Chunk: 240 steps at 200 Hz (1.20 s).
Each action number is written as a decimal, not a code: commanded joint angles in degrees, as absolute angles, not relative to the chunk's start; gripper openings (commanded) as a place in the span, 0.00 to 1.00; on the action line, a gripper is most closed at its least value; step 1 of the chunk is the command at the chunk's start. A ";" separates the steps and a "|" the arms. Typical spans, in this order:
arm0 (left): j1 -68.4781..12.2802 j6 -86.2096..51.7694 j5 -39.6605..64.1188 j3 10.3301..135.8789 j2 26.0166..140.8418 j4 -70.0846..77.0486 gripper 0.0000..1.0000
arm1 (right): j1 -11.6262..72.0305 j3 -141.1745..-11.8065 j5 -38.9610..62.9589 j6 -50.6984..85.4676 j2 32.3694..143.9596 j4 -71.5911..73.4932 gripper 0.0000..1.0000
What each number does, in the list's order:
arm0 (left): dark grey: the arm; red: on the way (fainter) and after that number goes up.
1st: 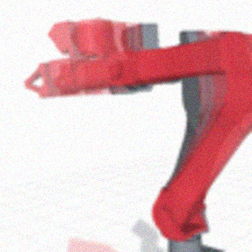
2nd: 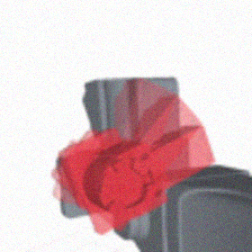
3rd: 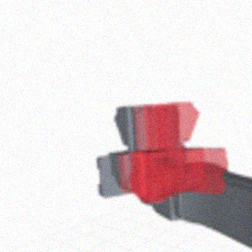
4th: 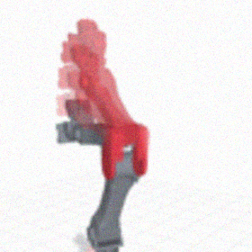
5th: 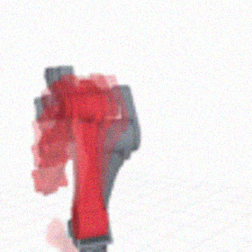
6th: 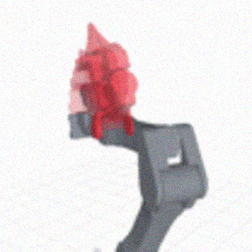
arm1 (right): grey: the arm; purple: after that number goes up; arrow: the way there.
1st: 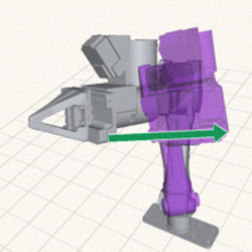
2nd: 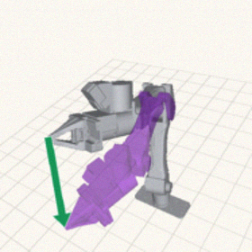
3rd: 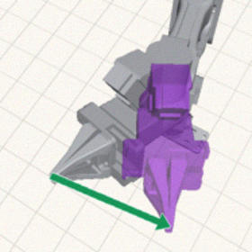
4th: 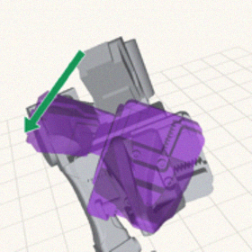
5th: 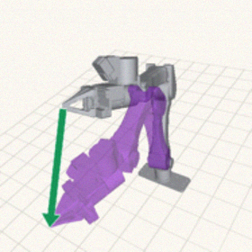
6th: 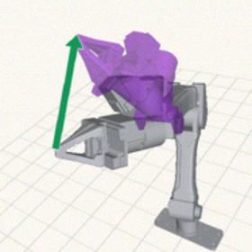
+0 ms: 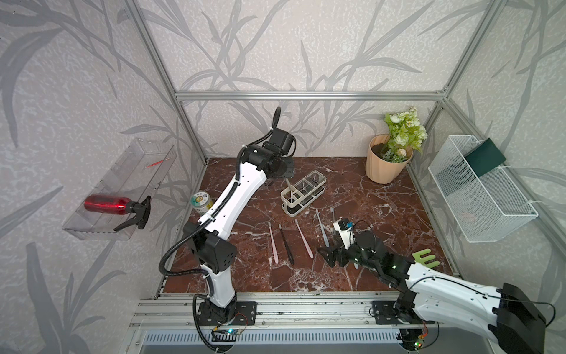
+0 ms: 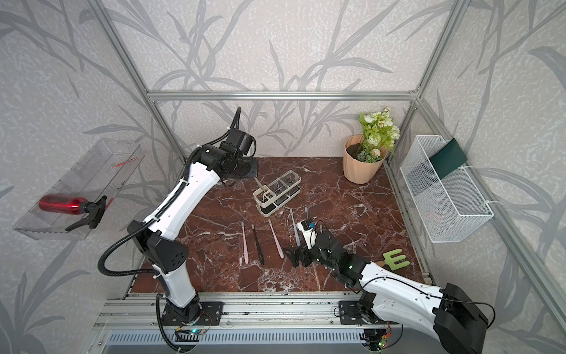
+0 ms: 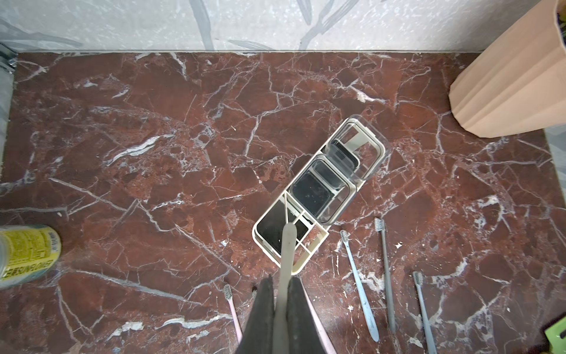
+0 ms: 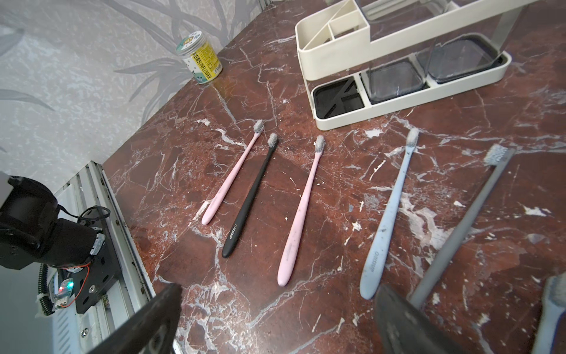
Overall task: Place the toothbrush into the toothbrush holder
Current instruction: Place the toothbrush in the toothbrush holder.
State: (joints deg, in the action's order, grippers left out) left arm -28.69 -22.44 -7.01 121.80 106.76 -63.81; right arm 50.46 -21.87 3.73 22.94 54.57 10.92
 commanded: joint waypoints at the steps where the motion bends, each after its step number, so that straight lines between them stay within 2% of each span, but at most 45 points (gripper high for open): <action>1: -29.95 -19.66 -11.73 127.91 110.05 -69.68 0.00 | 50.36 -21.45 4.93 23.95 53.96 12.42 0.98; 80: -31.99 -18.81 -12.49 135.41 117.43 -73.90 0.00 | 50.45 -21.51 7.29 24.44 52.32 12.40 0.98; 240: -34.34 -19.69 -12.23 133.41 125.82 -72.81 0.00 | 50.45 -21.75 7.99 24.36 53.59 12.57 0.98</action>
State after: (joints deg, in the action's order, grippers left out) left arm -33.80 -19.55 -11.70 133.78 125.51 -71.57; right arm 50.46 -21.87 7.57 24.23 53.21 11.31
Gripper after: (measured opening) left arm 0.074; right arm 0.980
